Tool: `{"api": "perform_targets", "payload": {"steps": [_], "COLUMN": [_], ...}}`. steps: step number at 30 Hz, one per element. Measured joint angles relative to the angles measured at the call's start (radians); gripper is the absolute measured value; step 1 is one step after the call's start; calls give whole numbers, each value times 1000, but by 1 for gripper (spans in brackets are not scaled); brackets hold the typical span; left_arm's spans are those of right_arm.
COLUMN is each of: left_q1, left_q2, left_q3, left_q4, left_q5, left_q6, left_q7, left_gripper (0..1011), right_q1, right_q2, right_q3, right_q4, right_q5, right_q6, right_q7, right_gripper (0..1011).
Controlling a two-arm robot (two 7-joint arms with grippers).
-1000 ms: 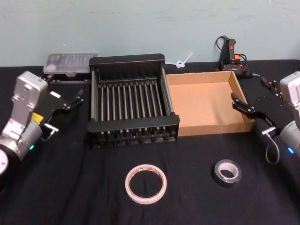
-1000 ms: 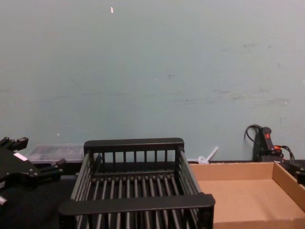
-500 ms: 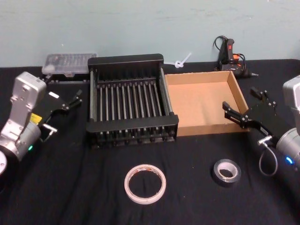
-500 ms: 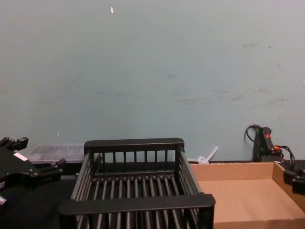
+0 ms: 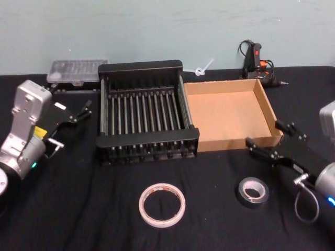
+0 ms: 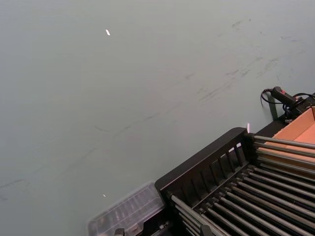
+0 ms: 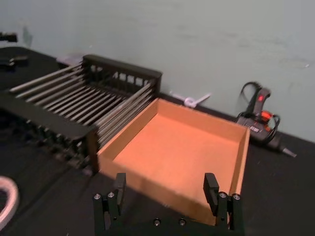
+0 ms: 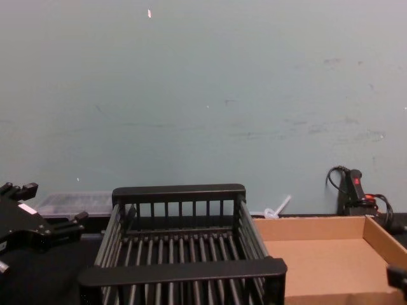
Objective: Pick up the white tape and place it into the black box , Pick up the silver tape and place it into the brown box.
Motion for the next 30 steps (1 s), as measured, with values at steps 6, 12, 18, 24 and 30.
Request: {"api": "perform_targets", "payload": {"steps": [6,12,18,24,30], "left_q1": [0,0,0,0,0], "left_q2": [0,0,0,0,0], "left_q3": [0,0,0,0,0], "left_q4": [0,0,0,0,0], "left_q5": [0,0,0,0,0], "left_q6": [0,0,0,0,0], "left_q7": [0,0,0,0,0], "left_gripper": [1001,1001,1001,1001,1001], "right_q1": [-52,-89,-102,-100,-94], "right_q2": [16,27,35,37,38], "right_q3": [18,34,45,50,48], "right_q4": [-38,-65,-78,-80,-75], "right_q5": [4,9,21,23,9], "right_q6": [35,94,187,245,278], "right_q7": [14,22,34,52,71], "right_gripper": [1002,1002,1002,1002,1002]}}
